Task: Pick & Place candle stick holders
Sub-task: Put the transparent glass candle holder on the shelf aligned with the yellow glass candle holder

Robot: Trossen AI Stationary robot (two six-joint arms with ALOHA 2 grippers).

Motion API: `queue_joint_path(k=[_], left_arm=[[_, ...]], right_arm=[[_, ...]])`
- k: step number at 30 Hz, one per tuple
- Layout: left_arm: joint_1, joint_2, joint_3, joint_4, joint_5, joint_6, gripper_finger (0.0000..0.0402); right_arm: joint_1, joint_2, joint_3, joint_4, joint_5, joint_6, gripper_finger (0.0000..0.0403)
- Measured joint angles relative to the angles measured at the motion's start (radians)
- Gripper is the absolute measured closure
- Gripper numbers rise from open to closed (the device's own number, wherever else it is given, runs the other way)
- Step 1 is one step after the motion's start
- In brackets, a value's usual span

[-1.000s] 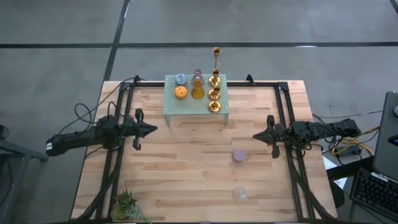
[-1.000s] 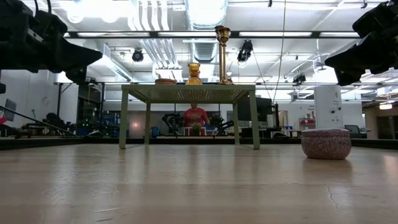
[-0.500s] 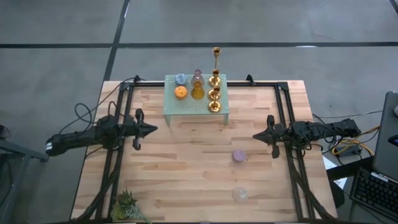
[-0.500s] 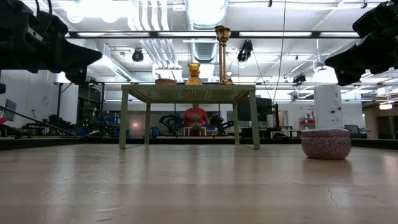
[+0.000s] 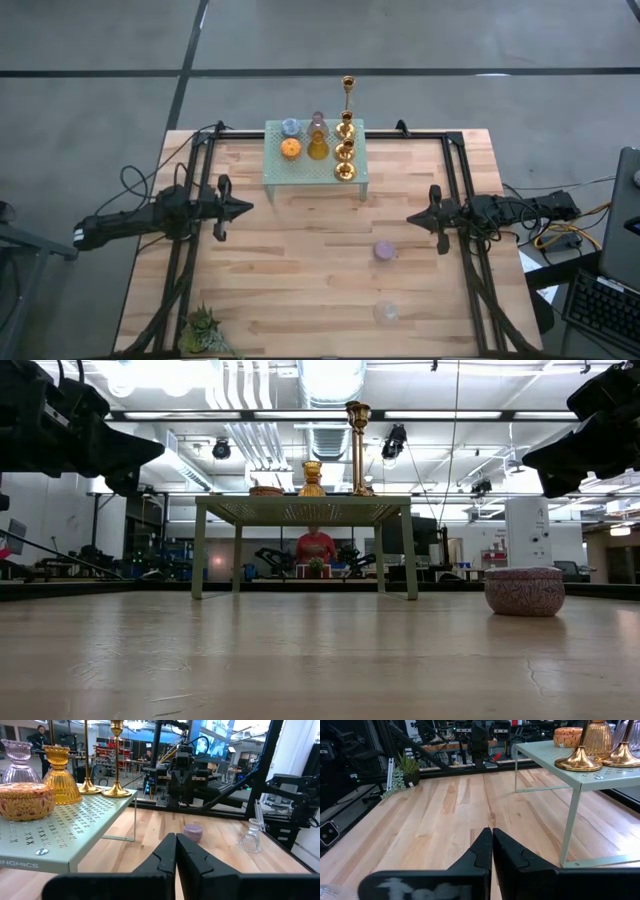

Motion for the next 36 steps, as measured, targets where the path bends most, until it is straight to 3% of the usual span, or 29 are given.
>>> queue_joint_path(k=[24, 31, 36], left_arm=[[0.000, 0.000, -0.001, 0.003, 0.001, 0.000, 0.0387], [0.000, 0.000, -0.001, 0.003, 0.001, 0.000, 0.0387], [0.000, 0.000, -0.001, 0.003, 0.001, 0.000, 0.0387]], right_arm=[[0.000, 0.000, 0.000, 0.000, 0.002, -0.011, 0.0394], [-0.001, 0.000, 0.000, 0.006, 0.163, -0.315, 0.0394], [-0.001, 0.001, 0.000, 0.009, 0.153, -0.567, 0.0394]])
